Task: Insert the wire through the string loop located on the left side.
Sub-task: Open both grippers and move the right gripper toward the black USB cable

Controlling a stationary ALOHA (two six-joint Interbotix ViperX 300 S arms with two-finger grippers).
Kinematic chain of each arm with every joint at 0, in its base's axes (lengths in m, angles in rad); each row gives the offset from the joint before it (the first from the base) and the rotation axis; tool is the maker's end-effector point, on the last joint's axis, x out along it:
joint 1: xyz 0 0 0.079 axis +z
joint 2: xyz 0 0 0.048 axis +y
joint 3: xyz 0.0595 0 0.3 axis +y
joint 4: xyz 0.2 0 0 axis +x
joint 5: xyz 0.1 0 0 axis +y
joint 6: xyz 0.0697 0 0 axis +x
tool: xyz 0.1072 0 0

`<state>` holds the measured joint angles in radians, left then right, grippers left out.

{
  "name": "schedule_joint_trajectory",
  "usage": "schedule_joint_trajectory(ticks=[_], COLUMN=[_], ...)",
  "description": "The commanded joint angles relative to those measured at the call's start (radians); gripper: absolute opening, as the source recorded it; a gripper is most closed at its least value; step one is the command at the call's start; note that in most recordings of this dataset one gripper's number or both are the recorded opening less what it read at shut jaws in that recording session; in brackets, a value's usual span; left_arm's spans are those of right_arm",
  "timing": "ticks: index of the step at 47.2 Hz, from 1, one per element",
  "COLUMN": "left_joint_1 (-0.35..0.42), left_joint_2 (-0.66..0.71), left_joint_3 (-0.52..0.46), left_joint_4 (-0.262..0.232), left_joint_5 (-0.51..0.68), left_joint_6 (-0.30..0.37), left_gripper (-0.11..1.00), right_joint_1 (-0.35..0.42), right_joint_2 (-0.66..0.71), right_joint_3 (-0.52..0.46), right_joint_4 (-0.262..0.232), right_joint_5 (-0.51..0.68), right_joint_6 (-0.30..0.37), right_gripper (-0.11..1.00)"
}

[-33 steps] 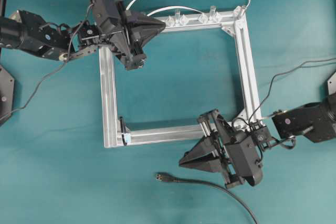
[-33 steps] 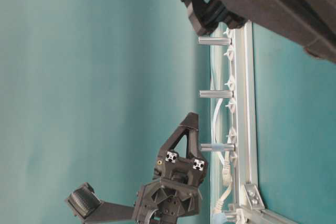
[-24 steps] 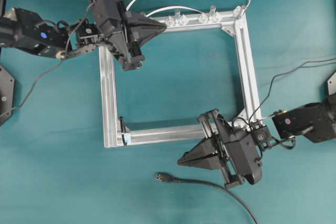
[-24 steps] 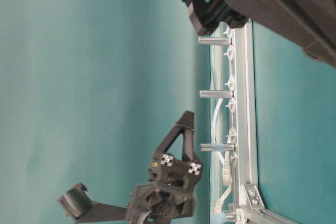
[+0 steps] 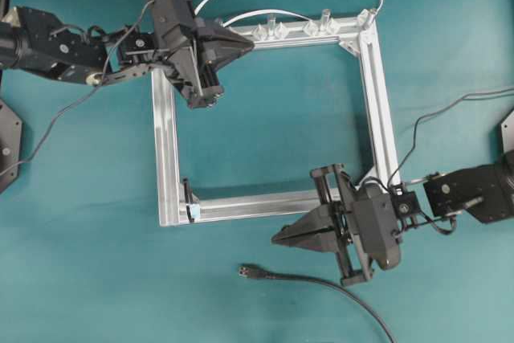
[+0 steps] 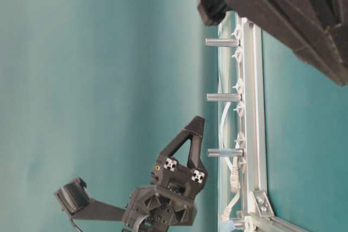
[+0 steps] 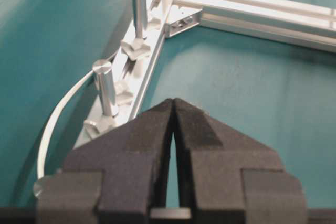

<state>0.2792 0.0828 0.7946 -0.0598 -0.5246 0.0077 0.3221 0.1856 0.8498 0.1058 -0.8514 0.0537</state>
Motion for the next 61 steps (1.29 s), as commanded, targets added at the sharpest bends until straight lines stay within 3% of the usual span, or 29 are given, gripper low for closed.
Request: schedule_joint_trajectory(ticks=[1, 3, 6, 16, 17, 19, 41, 61], left_joint_1=[-0.003, -0.006, -0.008, -0.014, -0.015, -0.017, -0.072, -0.097], left_joint_2=[-0.031, -0.032, -0.041, -0.080, -0.083, -0.095, -0.146, -0.137], left_joint_3=[-0.023, -0.021, -0.020, -0.018, -0.017, -0.014, 0.043, 0.043], left_joint_4=[0.003, 0.003, 0.003, 0.003, 0.005, 0.003, 0.003, 0.003], left_joint_5=[0.005, 0.005, 0.006, 0.086, 0.098, 0.120, 0.181, 0.195], left_joint_6=[0.000, 0.000, 0.000, 0.006, 0.009, 0.009, 0.000, -0.025], left_gripper=[0.01, 0.01, 0.06, 0.63, 0.69, 0.72, 0.72, 0.72], right_joint_1=[0.020, 0.026, 0.038, 0.084, 0.089, 0.098, 0.170, 0.196], right_joint_2=[-0.035, -0.035, -0.035, -0.035, -0.035, -0.035, 0.026, 0.126], right_joint_3=[-0.012, -0.014, -0.015, -0.020, -0.020, -0.020, -0.078, -0.160], right_joint_4=[0.031, 0.044, 0.061, 0.132, 0.143, 0.161, 0.411, 0.482], right_joint_5=[-0.012, -0.012, -0.012, -0.012, -0.012, -0.012, -0.008, -0.006], right_joint_6=[0.014, 0.023, 0.028, 0.014, 0.011, 0.003, -0.147, -0.163], right_gripper=[0.01, 0.03, 0.14, 0.70, 0.71, 0.70, 0.70, 0.70])
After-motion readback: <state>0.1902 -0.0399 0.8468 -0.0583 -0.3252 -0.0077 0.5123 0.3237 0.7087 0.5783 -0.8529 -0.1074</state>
